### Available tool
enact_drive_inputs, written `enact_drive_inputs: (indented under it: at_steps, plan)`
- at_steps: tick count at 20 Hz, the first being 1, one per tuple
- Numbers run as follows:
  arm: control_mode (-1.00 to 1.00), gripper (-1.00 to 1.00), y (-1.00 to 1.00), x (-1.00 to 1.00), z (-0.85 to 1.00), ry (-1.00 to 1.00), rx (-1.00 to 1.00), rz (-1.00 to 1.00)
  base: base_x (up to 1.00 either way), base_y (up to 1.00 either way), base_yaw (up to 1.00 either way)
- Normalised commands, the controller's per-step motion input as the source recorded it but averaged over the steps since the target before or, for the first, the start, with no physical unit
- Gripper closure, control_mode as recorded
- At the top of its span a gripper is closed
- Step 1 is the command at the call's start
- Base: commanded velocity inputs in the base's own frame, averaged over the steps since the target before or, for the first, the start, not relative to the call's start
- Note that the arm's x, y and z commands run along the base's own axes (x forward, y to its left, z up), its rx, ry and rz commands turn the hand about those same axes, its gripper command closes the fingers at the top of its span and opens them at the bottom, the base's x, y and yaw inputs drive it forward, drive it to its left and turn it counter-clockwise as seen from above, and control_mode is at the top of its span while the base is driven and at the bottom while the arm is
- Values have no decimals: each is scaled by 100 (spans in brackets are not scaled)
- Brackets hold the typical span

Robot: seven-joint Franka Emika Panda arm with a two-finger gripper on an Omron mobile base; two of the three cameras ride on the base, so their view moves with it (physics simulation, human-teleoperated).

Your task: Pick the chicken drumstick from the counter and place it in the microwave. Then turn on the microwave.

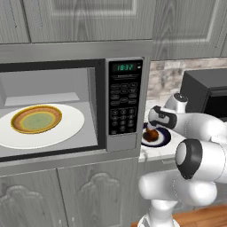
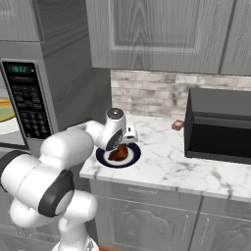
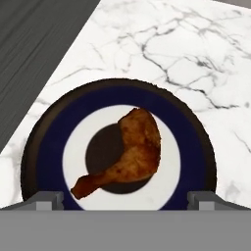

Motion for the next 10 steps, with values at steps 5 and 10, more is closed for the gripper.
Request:
enact_drive_inputs:
  at_steps: [5,10]
  plan:
    - [-100,-100,0,2,-23,0,0,0,0,0,0]
    - [-100,-100,0,13,-21,0,0,0,0,0,0]
